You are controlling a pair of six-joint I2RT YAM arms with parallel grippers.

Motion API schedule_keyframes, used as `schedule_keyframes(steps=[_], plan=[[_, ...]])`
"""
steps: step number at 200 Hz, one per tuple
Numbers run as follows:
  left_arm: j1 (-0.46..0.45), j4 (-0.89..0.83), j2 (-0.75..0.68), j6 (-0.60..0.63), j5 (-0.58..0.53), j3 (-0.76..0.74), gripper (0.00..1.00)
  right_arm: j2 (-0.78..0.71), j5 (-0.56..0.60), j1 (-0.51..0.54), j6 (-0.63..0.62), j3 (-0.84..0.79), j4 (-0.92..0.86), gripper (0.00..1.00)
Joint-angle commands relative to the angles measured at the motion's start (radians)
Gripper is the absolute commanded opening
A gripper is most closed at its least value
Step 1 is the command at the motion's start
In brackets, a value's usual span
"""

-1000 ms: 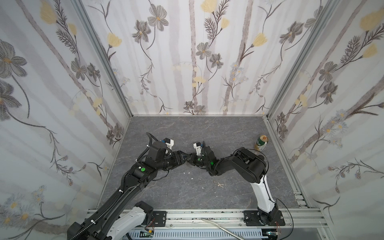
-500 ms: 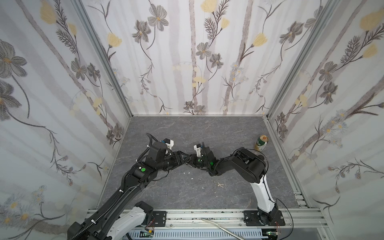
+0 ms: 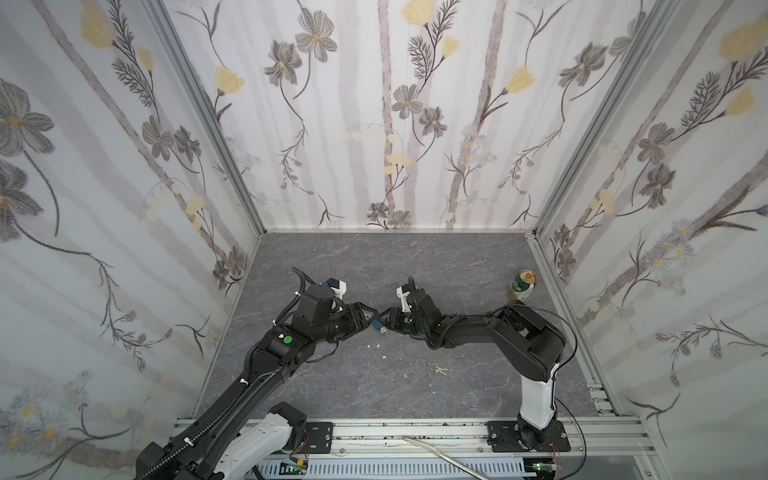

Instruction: Unlock with the key

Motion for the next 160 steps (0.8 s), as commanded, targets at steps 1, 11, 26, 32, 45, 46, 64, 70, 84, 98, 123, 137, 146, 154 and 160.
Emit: schedule_keyframes(steps=[1,11,26,32,45,46,64,70,84,98,123,137,146,154,160], plan=[[0.001,0.033,-0.004,-0.011,-0.007,-0.003,0.64,-0.008,0.021,-0.002,-0.036,-0.001,-0.034,0.41],[0.001,0.03,-0.009,-0.011,-0.008,-0.003,0.64,-0.009,0.017,-0.003,-0.038,-0.003,-0.034,0.41],[0.001,0.024,-0.015,-0.008,-0.012,-0.003,0.64,-0.03,0.025,-0.003,-0.042,-0.015,-0.031,0.41],[0.002,0.021,-0.018,-0.006,-0.014,-0.003,0.64,-0.042,0.031,-0.005,-0.046,-0.023,-0.034,0.41],[0.001,0.013,-0.022,-0.001,-0.021,-0.003,0.64,-0.08,0.055,-0.005,-0.067,-0.043,-0.048,0.41],[0.001,0.012,-0.022,0.0,-0.021,-0.003,0.64,-0.084,0.057,-0.005,-0.069,-0.044,-0.049,0.41],[-0.001,0.008,-0.021,0.005,-0.022,-0.006,0.65,-0.163,0.106,-0.002,-0.114,-0.084,-0.087,0.41],[0.001,0.009,-0.018,0.005,-0.02,-0.007,0.65,-0.192,0.121,-0.001,-0.129,-0.1,-0.096,0.41],[0.001,0.014,-0.006,0.005,-0.015,-0.01,0.65,-0.265,0.158,0.003,-0.158,-0.141,-0.128,0.4],[0.001,0.026,0.009,-0.003,0.0,-0.016,0.65,-0.33,0.185,0.003,-0.18,-0.176,-0.163,0.39],[-0.001,0.055,0.042,-0.027,0.032,-0.016,0.64,-0.448,0.228,0.009,-0.219,-0.259,-0.234,0.36],[-0.004,0.058,0.057,-0.031,0.04,-0.018,0.64,-0.519,0.257,0.013,-0.239,-0.293,-0.28,0.36],[-0.007,0.054,0.068,-0.029,0.042,-0.017,0.64,-0.575,0.269,0.015,-0.247,-0.315,-0.305,0.36],[-0.011,0.054,0.08,-0.028,0.046,-0.019,0.64,-0.618,0.278,0.015,-0.252,-0.336,-0.325,0.36],[-0.016,0.054,0.088,-0.029,0.049,-0.021,0.64,-0.65,0.284,0.015,-0.257,-0.351,-0.34,0.37]])
